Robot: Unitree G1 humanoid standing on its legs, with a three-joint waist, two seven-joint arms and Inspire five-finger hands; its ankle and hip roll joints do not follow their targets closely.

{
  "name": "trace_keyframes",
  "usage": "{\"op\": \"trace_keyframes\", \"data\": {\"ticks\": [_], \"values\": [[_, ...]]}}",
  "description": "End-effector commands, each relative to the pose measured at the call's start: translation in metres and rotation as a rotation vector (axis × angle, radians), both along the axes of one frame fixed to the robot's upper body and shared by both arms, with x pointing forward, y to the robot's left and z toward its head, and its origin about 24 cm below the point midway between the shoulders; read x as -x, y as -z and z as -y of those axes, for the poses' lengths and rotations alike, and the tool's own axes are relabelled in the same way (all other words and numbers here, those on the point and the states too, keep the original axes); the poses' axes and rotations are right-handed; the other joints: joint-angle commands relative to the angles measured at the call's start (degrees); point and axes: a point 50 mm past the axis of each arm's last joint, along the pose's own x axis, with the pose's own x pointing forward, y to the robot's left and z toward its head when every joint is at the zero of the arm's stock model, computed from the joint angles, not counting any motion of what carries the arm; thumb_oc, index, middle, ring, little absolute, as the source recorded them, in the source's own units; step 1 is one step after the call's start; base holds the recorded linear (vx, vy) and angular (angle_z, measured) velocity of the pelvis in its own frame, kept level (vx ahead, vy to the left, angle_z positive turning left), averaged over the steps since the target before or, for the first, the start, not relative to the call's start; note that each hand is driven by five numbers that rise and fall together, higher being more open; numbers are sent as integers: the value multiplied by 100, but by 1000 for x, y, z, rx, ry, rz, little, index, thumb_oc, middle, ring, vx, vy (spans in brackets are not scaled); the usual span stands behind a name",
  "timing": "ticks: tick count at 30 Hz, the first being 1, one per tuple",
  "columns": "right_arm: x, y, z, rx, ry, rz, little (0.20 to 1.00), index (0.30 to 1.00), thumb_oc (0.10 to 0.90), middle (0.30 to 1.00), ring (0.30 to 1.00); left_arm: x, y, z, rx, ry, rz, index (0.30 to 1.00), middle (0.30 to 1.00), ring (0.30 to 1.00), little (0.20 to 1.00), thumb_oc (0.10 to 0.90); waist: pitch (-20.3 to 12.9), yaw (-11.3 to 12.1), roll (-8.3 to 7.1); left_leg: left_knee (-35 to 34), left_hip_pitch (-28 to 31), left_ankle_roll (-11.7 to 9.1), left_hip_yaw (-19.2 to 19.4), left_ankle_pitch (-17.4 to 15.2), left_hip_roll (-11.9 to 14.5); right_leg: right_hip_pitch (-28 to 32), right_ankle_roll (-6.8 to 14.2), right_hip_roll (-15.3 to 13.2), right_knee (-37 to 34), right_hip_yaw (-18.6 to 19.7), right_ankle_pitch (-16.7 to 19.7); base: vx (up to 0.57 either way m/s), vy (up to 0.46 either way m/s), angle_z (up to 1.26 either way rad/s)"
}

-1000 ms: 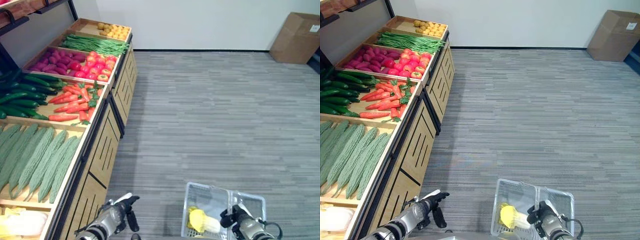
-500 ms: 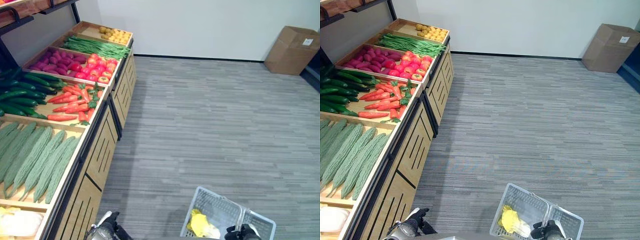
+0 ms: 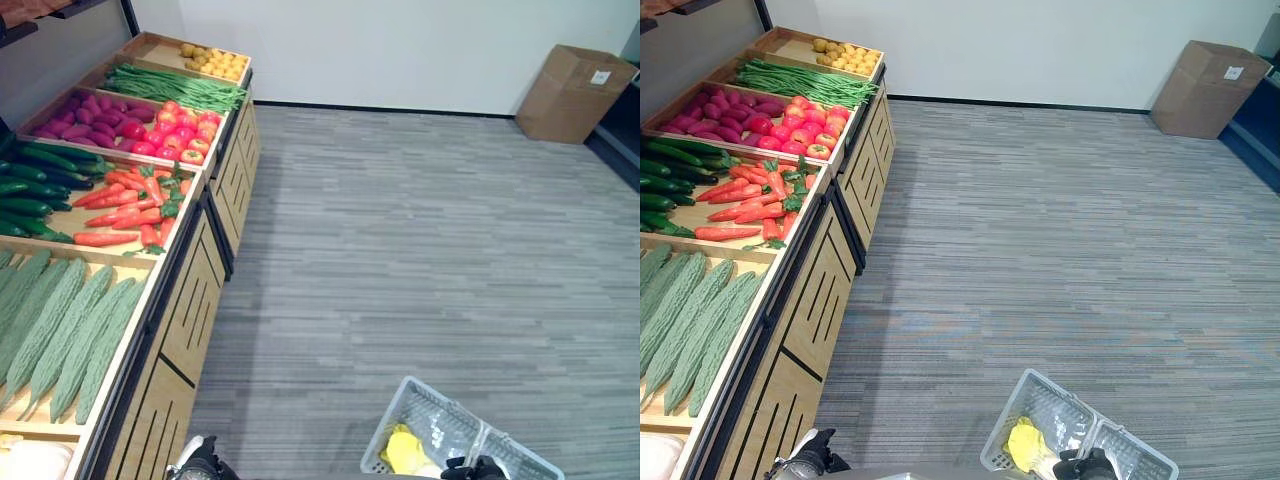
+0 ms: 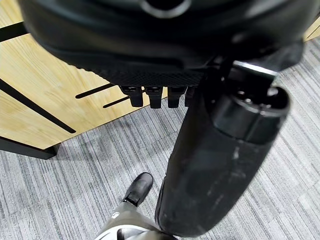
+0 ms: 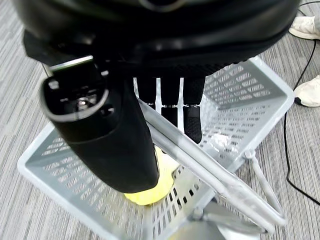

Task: Get the vegetables into the basket

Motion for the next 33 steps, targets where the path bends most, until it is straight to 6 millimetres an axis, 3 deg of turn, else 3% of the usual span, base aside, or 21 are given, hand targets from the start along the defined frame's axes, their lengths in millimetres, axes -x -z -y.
{"op": "trace_keyframes", "data": {"ticks": [1,10,13,15,18,21,22,26,27,30,33], "values": [[6,3,-5,-30,-13,-42,300,300,400,300,300,-26,-4,12,21,2,82,1000,1000,1000,1000,900,286,-22,33,7,-7,-187,-379,-17,-98,222,494,-345,168,-93,-18,8,63,0],[-8,0,-3,-29,-5,4,300,300,400,300,300,-34,-8,10,26,-2,111,1000,1000,1000,1000,900,423,-20,-41,7,-77,-37,-313,-133,-277,-56,607,-524,560,51,46,-3,89,-7],[-14,-1,-2,-28,-14,17,300,300,400,300,300,-40,-10,7,19,4,128,1000,1000,1000,1000,900,596,-10,-49,7,-84,51,-211,-194,-297,-430,654,-559,1180,109,80,-46,118,-20],[-18,-2,-3,-31,-18,29,300,300,400,300,300,-46,-13,7,19,15,156,1000,1000,1000,1000,900,777,-25,-31,7,-9,127,-160,-271,-331,-804,710,-711,1927,96,388,-27,145,-27],[-18,-2,-5,-36,-11,37,300,300,400,300,300,-52,-16,9,34,11,186,1000,1000,1000,1000,900,905,-68,-23,7,122,172,-143,-389,-403,-1101,703,-819,2360,68,613,72,97,-24],[-15,-1,-6,-44,-5,28,300,300,400,300,300,-54,-16,10,39,19,192,1000,1000,1000,1000,900,927,-124,-50,7,192,141,-167,-459,-460,-1187,674,-767,2012,99,610,143,10,-1],[-13,0,-7,-47,-6,19,300,300,400,300,300,-54,-16,10,39,20,191,1000,1000,1000,1000,900,934,-203,-98,7,217,82,-229,-489,-498,-1345,666,-707,1392,236,659,198,-74,19],[-16,0,-9,-48,-16,19,300,300,400,300,300,-55,-16,10,39,25,193,1000,1000,1000,1000,900,955,-334,-127,7,315,-49,-358,-572,-430,-1661,772,-654,506,308,1077,218,-79,28],[-17,1,-12,-53,-31,25,300,300,400,300,300,-52,-15,10,35,23,182,1000,1000,1000,1000,900,970,-406,-140,7,455,-132,-387,-642,-382,-1941,788,-628,219,106,1231,230,-62,30],[-18,1,-14,-55,-52,26,300,300,400,300,300,-49,-13,12,30,33,171,1000,1000,1000,1000,900,985,-498,-189,7,663,-134,-444,-787,-519,-2066,788,-548,144,-295,1308,210,-15,33],[-13,1,-10,-47,-49,19,300,300,400,300,300,-51,-13,18,32,74,170,1000,1000,1000,1000,900,957,-665,-137,7,821,-99,-631,-951,-654,-1958,752,-456,157,-281,1309,214,-12,19]]}}
